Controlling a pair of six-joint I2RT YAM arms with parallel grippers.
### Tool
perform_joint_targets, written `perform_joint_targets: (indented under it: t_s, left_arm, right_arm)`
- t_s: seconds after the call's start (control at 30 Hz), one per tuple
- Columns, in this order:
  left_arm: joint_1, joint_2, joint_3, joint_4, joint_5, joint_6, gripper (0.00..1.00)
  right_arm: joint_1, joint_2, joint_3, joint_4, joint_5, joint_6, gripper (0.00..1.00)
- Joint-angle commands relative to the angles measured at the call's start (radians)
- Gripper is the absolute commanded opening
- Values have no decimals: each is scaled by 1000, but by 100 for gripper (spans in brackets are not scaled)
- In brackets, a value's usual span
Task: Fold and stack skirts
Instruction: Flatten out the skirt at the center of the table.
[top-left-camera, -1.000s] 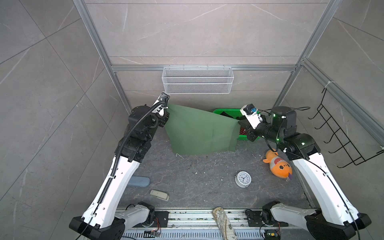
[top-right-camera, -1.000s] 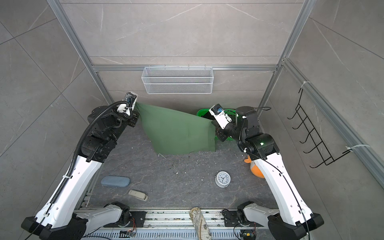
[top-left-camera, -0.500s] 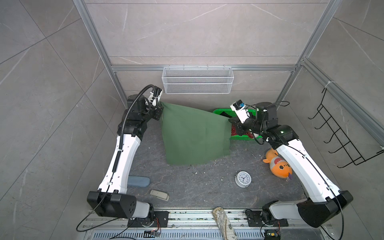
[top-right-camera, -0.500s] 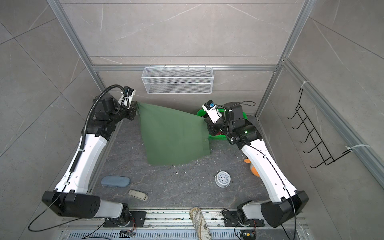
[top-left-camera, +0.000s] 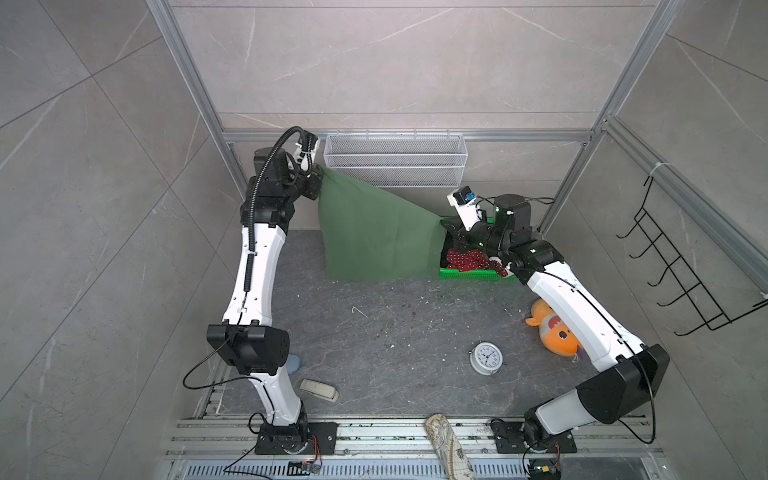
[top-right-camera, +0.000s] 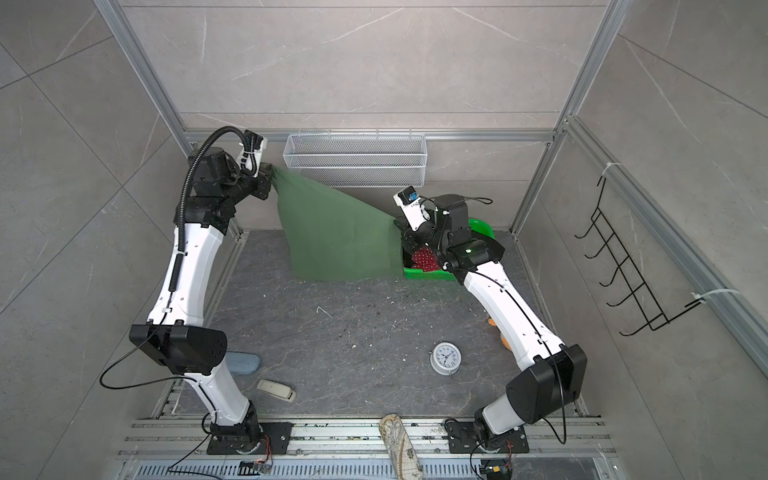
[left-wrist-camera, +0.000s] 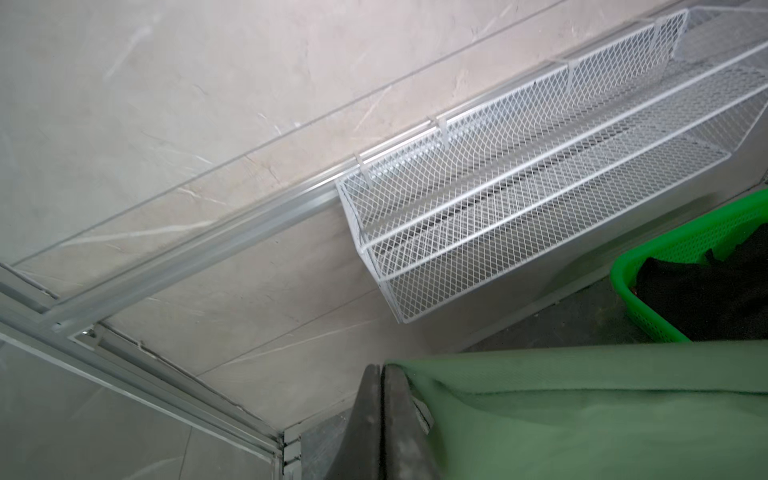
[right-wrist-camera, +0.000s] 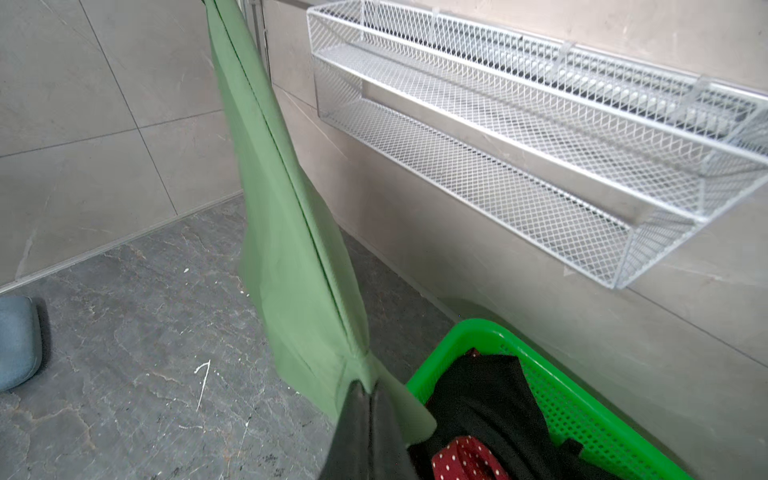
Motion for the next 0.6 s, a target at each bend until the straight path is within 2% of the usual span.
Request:
perform_joint_targets:
  t_s: [0.0, 0.2, 0.3, 0.47, 0.57]
  left_arm:
    - [51, -126, -85, 64, -77, 11, 0]
    - [52, -457, -638, 171, -50, 13, 0]
    - [52, -598, -844, 146, -43, -18, 0]
    - [52, -805, -1088, 104, -68, -104, 0]
    - [51, -880, -1149, 53, -102, -139, 0]
  right_arm:
    - [-3, -64, -56, -4, -15, -44, 0]
    - [64, -163, -282, -62, -71, -113, 0]
    - [122, -209, -401, -105, -55, -109, 0]
    - [226, -269, -544, -204, -50, -40, 0]
    - [269, -268, -599, -267, -63, 54, 0]
